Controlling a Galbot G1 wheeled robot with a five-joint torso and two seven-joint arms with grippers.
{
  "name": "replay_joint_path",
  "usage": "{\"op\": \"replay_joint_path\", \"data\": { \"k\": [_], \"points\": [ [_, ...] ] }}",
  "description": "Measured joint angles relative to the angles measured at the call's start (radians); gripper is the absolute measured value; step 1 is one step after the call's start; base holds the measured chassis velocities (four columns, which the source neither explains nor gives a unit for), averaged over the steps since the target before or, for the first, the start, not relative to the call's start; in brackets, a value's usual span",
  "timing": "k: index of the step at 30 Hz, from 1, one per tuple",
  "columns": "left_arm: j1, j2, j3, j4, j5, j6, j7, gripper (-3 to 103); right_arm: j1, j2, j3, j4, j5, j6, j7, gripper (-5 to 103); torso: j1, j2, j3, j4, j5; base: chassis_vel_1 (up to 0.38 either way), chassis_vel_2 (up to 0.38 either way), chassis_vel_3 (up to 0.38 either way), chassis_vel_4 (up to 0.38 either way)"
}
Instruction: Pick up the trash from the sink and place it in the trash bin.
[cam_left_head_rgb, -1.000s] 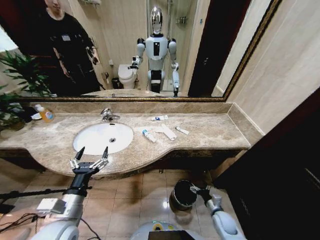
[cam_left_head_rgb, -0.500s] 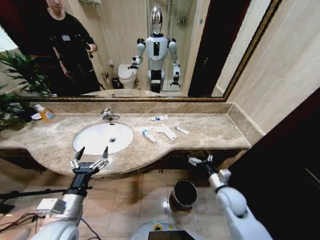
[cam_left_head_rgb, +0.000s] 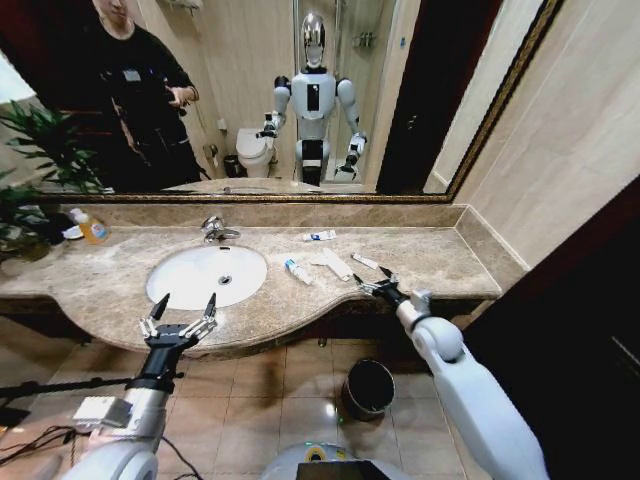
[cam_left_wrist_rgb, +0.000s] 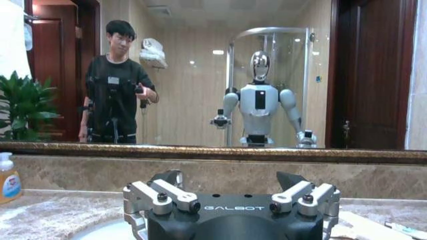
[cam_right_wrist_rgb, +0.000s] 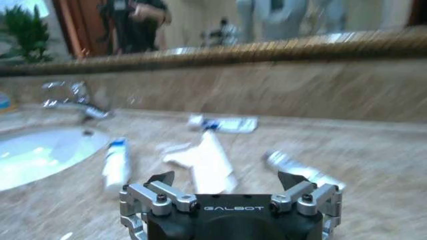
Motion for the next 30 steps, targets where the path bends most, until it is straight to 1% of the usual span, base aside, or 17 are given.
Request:
{"op": "replay_joint_path", "data": {
  "k": [2, 3, 7, 12, 13, 15, 16, 17, 19, 24, 26, 29, 30],
  "points": [
    [0.000, 0.000, 0.000, 0.000, 0.000, 0.000, 0.000, 100, 0.049, 0.005, -0.047, -0.046, 0.007, -0.009, 0.001, 100, 0.000, 0.000, 0.000, -0.0001, -0.0008, 0.000, 0.000, 0.000, 0.000],
    [0.000, 0.000, 0.000, 0.000, 0.000, 0.000, 0.000, 100, 0.071, 0.012, -0.065, -0.070, 0.007, -0.010, 0.002, 100, 0.000, 0.000, 0.000, 0.0000, -0.0003, 0.000, 0.000, 0.000, 0.000],
    [0.000, 0.000, 0.000, 0.000, 0.000, 0.000, 0.000, 100, 0.129, 0.028, -0.098, -0.133, 0.002, -0.011, 0.009, 100, 0.000, 0.000, 0.000, 0.0001, -0.0006, 0.000, 0.000, 0.000, 0.000],
    [0.000, 0.000, 0.000, 0.000, 0.000, 0.000, 0.000, 100, 0.167, 0.034, -0.111, -0.182, -0.004, -0.008, 0.013, 100, 0.000, 0.000, 0.000, 0.0000, -0.0006, 0.000, 0.000, 0.000, 0.000],
    [0.000, 0.000, 0.000, 0.000, 0.000, 0.000, 0.000, 100, 0.182, 0.037, -0.113, -0.206, -0.008, -0.005, 0.015, 101, 0.000, 0.000, 0.000, 0.0000, -0.0003, 0.000, 0.000, 0.000, 0.000],
    [0.000, 0.000, 0.000, 0.000, 0.000, 0.000, 0.000, 100, 0.194, 0.038, -0.113, -0.225, -0.009, -0.002, 0.016, 93, 0.000, 0.000, 0.000, 0.0000, -0.0005, 0.000, 0.000, 0.000, 0.000],
    [0.000, 0.000, 0.000, 0.000, 0.000, 0.000, 0.000, 100, 0.194, 0.038, -0.113, -0.225, -0.009, -0.002, 0.016, 93, 0.000, 0.000, 0.000, 0.0000, -0.0005, 0.000, 0.000, 0.000, 0.000],
    [0.000, 0.000, 0.000, 0.000, 0.000, 0.000, 0.000, 100, 0.199, 0.039, -0.114, -0.236, -0.011, 0.000, 0.016, 88, 0.000, 0.000, 0.000, 0.0000, -0.0004, 0.000, 0.000, 0.000, 0.000],
    [0.000, 0.000, 0.000, 0.000, 0.000, 0.000, 0.000, 100, 0.201, 0.039, -0.114, -0.241, -0.012, 0.001, 0.016, 88, 0.000, 0.000, 0.000, 0.0000, -0.0003, 0.000, 0.000, 0.000, 0.000],
    [0.000, 0.000, 0.000, 0.000, 0.000, 0.000, 0.000, 100, 0.205, 0.041, -0.112, -0.252, -0.019, 0.004, 0.015, 61, 0.000, 0.000, 0.000, 0.0000, -0.0004, 0.000, 0.000, 0.000, 0.000],
    [0.000, 0.000, 0.000, 0.000, 0.000, 0.000, 0.000, 100, 0.204, 0.041, -0.111, -0.252, -0.020, 0.004, 0.015, 61, 0.000, 0.000, 0.000, 0.0000, -0.0004, 0.000, 0.000, 0.000, 0.000],
    [0.000, 0.000, 0.000, 0.000, 0.000, 0.000, 0.000, 100, 0.196, 0.041, -0.108, -0.249, -0.024, 0.008, 0.015, 44, 0.000, 0.000, 0.000, -0.0001, -0.0003, 0.000, 0.000, 0.000, 0.000],
    [0.000, 0.000, 0.000, 0.000, 0.000, 0.000, 0.000, 100, 0.196, 0.041, -0.108, -0.249, -0.024, 0.008, 0.015, 44, 0.000, 0.000, 0.000, -0.0001, -0.0003, 0.000, 0.000, 0.000, 0.000]
  ]
}}
